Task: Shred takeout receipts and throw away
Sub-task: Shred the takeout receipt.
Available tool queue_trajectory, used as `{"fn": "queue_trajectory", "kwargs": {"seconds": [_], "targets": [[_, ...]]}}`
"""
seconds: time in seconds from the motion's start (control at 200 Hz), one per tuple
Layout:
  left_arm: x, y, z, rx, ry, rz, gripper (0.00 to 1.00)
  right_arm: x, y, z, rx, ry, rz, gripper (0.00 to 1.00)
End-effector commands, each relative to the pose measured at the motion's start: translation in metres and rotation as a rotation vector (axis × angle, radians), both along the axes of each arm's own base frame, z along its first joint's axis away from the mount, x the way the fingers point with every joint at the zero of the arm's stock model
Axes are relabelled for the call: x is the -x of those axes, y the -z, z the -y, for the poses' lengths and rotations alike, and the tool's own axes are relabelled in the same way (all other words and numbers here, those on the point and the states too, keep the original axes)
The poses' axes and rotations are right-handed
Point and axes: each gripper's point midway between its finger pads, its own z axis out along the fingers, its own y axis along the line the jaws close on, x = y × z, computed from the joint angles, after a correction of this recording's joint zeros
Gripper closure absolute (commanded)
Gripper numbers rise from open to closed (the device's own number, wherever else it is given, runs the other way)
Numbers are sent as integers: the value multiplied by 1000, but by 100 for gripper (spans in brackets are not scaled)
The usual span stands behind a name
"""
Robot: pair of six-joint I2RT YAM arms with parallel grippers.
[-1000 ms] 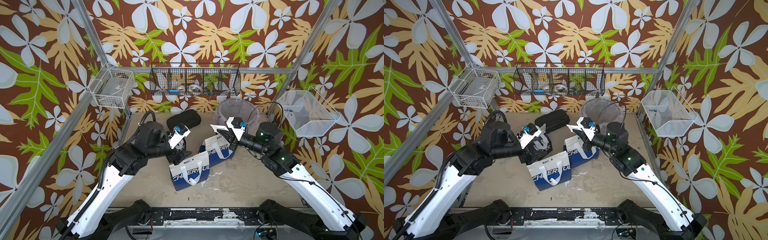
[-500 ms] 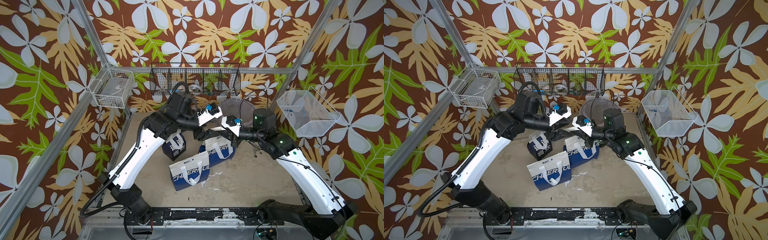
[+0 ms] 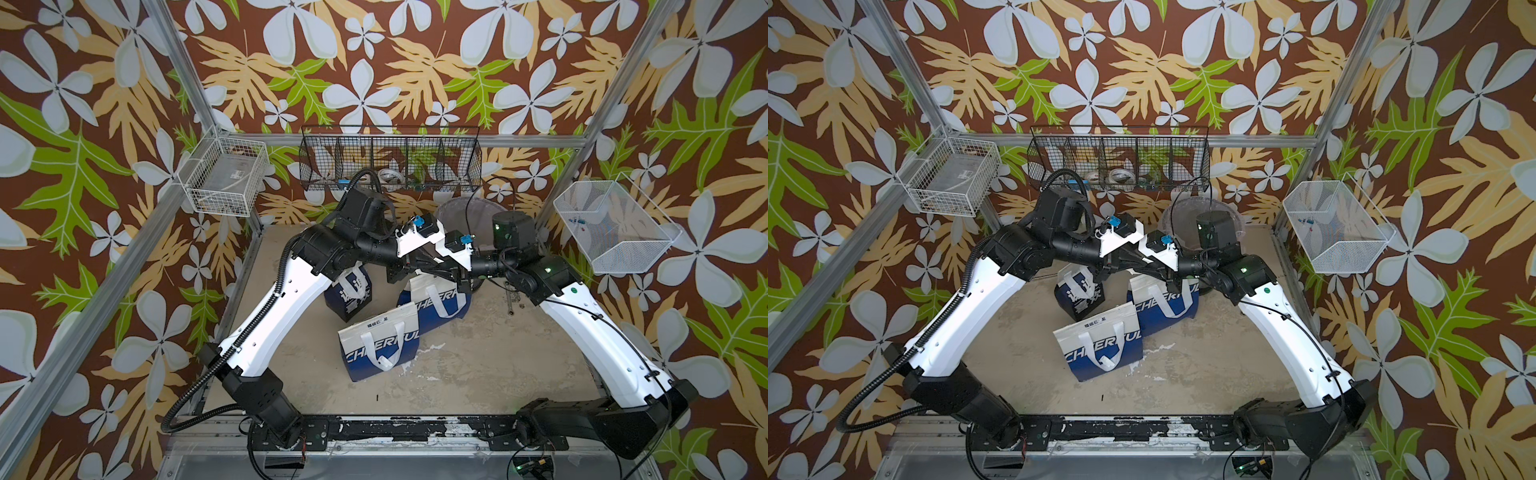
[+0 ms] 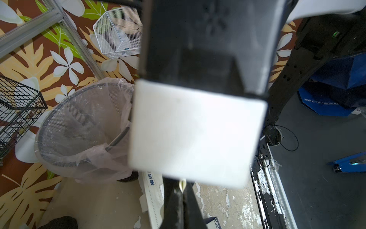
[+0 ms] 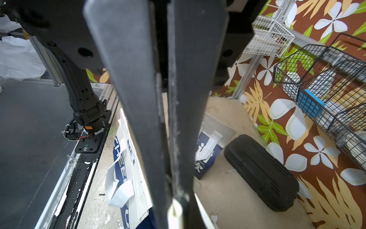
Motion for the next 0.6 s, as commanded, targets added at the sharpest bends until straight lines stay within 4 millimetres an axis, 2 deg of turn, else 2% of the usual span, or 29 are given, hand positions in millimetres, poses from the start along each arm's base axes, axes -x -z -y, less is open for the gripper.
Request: {"fn": "queue_trajectory", "kwargs": {"seconds": [0.0,0.115,0.21,0.24,0.3,0.46,0.596], "targets": [[8,-1,2,13,39,-16,100,-3,-11,-3,-26,-7,44,100],[1,-4,1,22,-2,8,100,-7,-7,-2,-14,12,40,100],[-21,-7,-4,26,-130,69,100,-11,-5,1,-7,52,55,74],[-27,-7,-5,32,-161,88,100,-11,-5,3,-7,62,68,71],[-25,-14,-8,60,-174,115,100,-11,-6,7,-16,79,81,66],[-20,-12,-9,65,-158,104,100,-6,-16,14,-66,51,74,65],[-16,-13,-8,77,-136,94,100,-4,-14,17,-79,42,52,72]]}}
